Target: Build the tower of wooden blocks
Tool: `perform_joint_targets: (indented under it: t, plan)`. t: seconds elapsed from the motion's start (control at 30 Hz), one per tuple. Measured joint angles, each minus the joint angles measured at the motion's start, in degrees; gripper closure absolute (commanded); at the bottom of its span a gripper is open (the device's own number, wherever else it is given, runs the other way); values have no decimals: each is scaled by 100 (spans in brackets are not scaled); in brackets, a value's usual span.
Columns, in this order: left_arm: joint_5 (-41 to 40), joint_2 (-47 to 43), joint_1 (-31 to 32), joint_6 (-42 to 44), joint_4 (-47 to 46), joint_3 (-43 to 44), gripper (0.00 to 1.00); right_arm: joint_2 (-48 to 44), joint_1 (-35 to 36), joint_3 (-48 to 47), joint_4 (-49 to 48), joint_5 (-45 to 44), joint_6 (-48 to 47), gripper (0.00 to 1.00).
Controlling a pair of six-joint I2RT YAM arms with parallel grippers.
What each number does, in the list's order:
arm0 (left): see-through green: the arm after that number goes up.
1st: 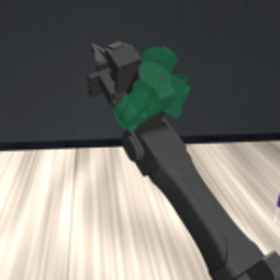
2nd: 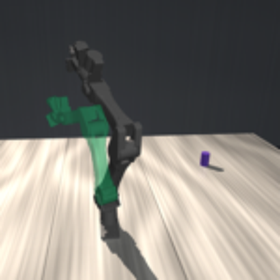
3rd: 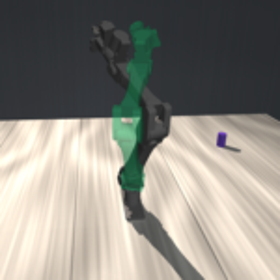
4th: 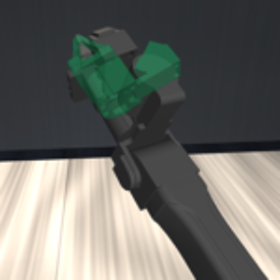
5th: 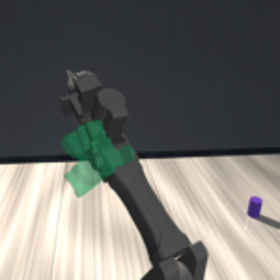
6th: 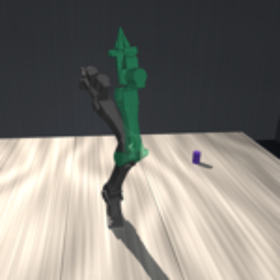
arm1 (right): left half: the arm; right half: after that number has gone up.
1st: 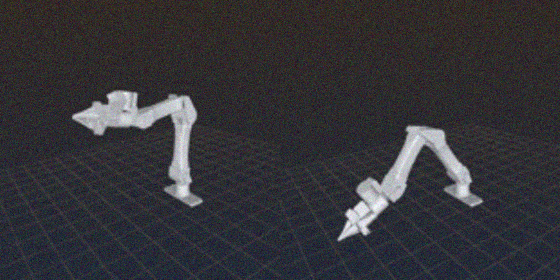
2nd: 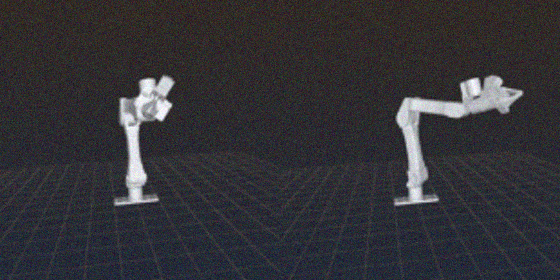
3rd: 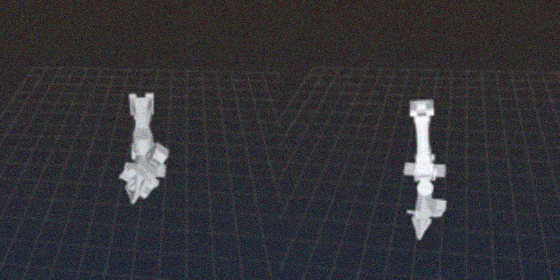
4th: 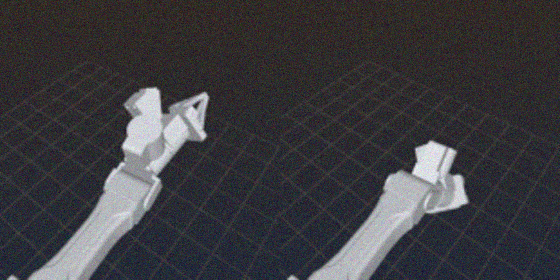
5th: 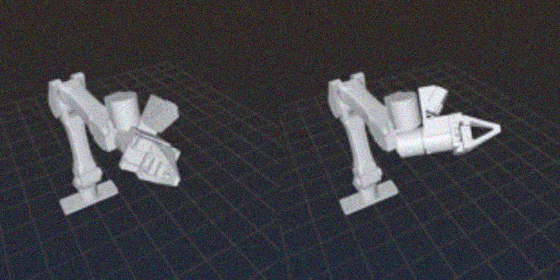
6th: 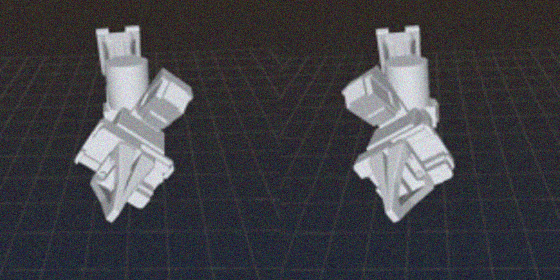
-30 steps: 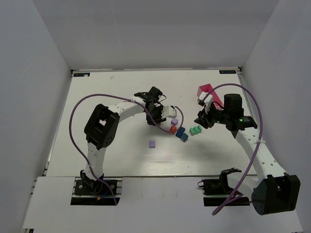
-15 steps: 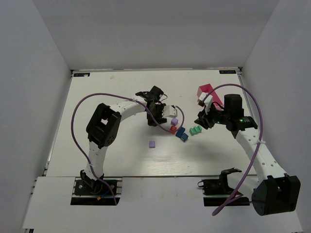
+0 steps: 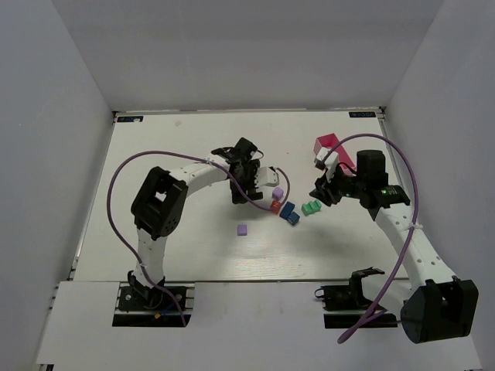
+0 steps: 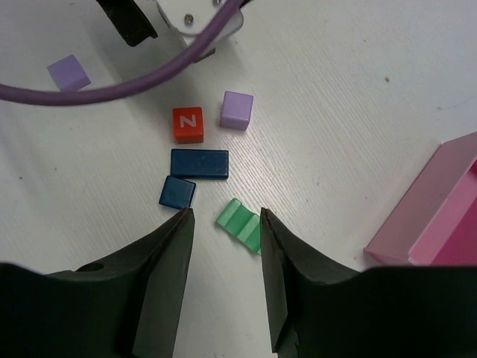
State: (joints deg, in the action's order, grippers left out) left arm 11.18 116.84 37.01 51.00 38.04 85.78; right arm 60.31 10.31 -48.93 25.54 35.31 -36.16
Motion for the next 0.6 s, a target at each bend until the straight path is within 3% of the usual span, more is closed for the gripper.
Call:
perform_joint_targets:
  t: [0.23, 0.4, 0.47, 0.6]
  plan:
    - [-466, -1445, 13, -866, -378, -376, 1, 101, 61, 96, -42, -175, 2, 52]
    - [-831, -2973, 31, -2509, -765, -476, 17, 863, 396, 11, -144, -592, 177, 64]
    - [-903, -3615, 35, -3213, -994, -686, 31, 1272, 577, -142, -155, -850, 361, 65]
    - [-929, -5219, 33, -4406, -1749, -2269, 43, 1864, 986, -586, -267, -1285, 732, 58]
